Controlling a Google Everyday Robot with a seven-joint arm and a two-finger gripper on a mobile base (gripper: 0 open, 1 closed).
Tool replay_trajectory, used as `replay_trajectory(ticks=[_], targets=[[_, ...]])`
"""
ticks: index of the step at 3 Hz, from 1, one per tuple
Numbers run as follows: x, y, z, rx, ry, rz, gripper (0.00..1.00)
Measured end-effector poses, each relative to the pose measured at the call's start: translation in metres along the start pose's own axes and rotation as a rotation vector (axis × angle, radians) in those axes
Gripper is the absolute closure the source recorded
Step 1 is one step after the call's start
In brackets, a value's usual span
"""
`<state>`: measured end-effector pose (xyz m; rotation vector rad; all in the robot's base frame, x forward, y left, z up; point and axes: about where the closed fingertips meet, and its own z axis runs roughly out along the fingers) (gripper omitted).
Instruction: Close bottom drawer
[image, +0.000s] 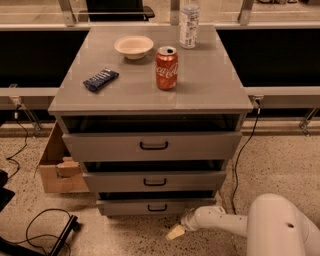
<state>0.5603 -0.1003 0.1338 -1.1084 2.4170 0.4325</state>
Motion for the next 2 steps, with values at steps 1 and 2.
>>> replay_trajectory(ticks=[1,2], targets=[[0.0,0.002,0.001,-0.003,0.001,0.0,0.18],[0.007,0.014,-0.002,-0.028,0.013,0.003,0.41]])
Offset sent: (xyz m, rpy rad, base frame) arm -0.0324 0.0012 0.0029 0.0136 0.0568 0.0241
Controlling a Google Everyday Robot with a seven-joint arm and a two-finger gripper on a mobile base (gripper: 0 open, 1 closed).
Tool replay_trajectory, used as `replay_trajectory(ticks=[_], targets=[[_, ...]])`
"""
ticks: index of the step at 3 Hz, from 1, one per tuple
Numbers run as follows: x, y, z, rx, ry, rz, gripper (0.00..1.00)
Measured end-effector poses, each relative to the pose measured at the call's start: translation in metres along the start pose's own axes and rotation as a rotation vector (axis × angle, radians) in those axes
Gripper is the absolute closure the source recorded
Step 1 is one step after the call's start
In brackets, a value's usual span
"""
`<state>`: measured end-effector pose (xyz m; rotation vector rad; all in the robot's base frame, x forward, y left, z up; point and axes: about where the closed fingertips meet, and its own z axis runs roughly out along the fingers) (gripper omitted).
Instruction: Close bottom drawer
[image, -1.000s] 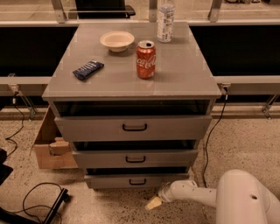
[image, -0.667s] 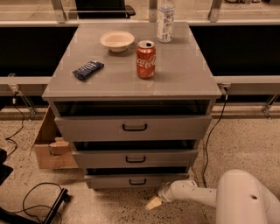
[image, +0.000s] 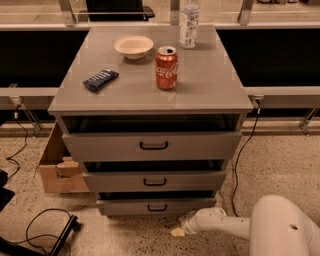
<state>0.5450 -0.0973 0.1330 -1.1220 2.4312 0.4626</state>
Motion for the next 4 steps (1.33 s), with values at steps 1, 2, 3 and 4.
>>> replay_trajectory(ticks=[1,2,3,4], targets=[[0.02,0.017,-0.027,-0.026,0.06,-0.036,0.64],[0.052,0.048,-0.103,-0.062,0.206,-0.126,0.95],[0.071,0.076,-0.182,-0.085,0.327,-0.171,1.0],[0.081,0.112,-0.252,-0.089,0.424,-0.195,1.0]])
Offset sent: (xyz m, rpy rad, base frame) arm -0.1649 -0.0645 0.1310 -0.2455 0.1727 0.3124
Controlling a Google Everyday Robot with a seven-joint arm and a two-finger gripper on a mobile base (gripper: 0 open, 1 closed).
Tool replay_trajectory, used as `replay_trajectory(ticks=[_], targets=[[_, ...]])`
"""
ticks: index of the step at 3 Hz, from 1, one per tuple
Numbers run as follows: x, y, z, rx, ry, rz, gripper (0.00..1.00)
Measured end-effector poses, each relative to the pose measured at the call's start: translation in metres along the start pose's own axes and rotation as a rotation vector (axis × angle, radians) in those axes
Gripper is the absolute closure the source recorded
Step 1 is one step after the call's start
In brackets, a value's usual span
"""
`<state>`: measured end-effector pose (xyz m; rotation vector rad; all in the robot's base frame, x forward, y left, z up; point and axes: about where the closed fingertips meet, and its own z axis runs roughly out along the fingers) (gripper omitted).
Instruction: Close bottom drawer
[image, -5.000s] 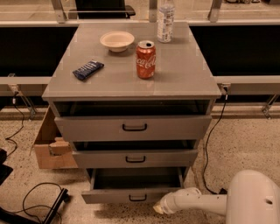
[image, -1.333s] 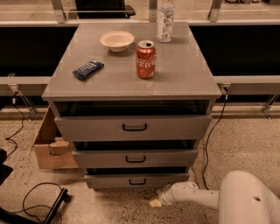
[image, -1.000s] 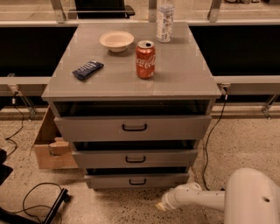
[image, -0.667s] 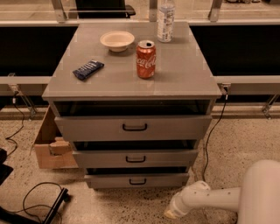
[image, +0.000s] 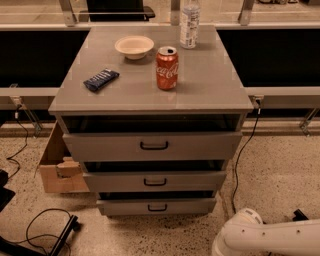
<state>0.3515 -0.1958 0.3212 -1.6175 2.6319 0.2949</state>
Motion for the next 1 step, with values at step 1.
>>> replay_trajectory(ticks=[1], targets=[[0.0166,0.0473,-0.0555,0.027,0.058,0.005,1.0]])
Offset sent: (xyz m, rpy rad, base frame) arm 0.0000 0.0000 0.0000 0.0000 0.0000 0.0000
